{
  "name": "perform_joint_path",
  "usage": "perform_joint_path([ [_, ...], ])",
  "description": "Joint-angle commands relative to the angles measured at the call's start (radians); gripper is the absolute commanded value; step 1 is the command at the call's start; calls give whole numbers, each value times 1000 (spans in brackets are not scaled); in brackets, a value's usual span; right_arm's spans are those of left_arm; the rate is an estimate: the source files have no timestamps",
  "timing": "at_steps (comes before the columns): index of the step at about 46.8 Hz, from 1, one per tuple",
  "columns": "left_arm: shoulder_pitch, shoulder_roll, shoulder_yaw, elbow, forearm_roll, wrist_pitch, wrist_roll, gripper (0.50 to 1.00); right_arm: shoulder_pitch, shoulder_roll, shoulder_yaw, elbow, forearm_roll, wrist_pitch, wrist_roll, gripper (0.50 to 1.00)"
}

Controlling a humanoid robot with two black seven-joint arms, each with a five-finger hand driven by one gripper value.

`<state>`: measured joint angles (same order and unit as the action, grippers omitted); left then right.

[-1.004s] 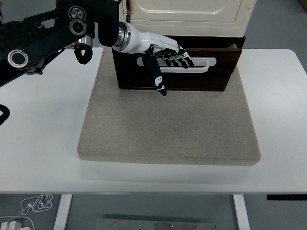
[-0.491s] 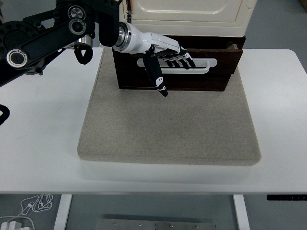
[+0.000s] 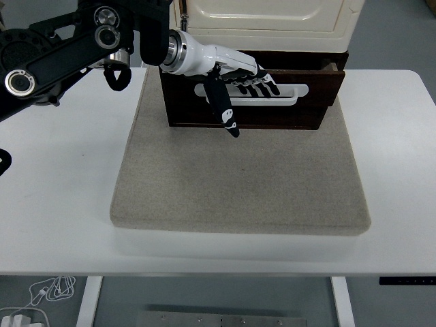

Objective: Open the drawer under the combination cabinet

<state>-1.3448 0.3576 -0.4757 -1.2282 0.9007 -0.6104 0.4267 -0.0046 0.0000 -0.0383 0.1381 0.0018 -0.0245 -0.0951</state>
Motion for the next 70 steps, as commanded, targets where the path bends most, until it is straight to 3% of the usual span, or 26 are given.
perform_joint_path([
  [1, 1, 0, 0, -2, -5, 0, 1, 988, 0, 0, 0, 0, 0, 0, 0, 928],
  [70, 1, 1, 14, -22, -8, 0, 3, 984, 0, 0, 0, 0, 0, 0, 0, 928],
])
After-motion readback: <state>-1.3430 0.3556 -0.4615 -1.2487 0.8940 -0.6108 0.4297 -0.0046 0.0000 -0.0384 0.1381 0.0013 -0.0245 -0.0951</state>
